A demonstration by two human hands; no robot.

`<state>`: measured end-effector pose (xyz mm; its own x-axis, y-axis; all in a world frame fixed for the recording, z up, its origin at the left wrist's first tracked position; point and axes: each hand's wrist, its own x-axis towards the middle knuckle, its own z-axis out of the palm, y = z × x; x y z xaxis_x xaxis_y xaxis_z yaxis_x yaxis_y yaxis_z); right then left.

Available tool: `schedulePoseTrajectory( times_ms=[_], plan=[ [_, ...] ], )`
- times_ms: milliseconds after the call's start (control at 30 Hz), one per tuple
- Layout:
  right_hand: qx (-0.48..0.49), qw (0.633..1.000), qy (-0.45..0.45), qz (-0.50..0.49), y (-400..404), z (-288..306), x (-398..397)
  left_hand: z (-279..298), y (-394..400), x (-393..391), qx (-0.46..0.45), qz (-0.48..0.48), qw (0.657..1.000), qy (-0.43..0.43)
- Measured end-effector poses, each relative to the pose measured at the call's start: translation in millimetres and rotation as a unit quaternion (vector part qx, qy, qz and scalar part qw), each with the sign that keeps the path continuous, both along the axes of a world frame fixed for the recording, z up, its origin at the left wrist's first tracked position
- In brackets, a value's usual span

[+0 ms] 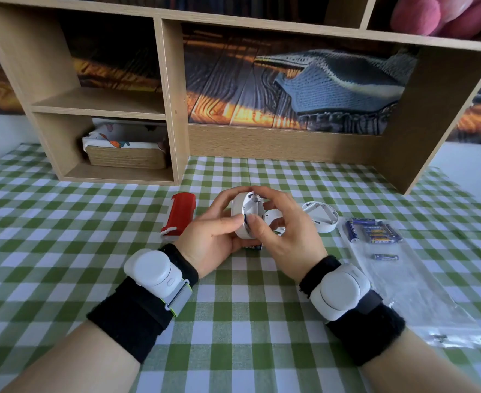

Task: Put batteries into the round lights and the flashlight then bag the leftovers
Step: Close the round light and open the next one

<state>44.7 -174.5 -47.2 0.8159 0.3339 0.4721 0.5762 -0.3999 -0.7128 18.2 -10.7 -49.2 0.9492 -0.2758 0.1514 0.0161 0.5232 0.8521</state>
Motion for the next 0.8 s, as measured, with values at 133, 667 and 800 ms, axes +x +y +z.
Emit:
schedulePoseTrajectory(
  times_ms=[133, 667, 800],
  plan=[
    [0.019, 0.999, 0.025, -0.002, 1.1, 1.9, -1.4, -1.4, 0.8, -0.1, -0.004, 0.009, 1.000, -0.020],
    [0.072, 0.993, 0.096, 0.017, 8.8, 6.6, -7.8, -2.8, 0.6, -0.4, 0.038, 0.053, 0.997, -0.034],
    [0.083, 0.991, 0.098, 0.030, 7.4, 6.0, -6.2, -3.2, 0.9, 0.8, 0.033, 0.061, 0.997, -0.026]
  ],
)
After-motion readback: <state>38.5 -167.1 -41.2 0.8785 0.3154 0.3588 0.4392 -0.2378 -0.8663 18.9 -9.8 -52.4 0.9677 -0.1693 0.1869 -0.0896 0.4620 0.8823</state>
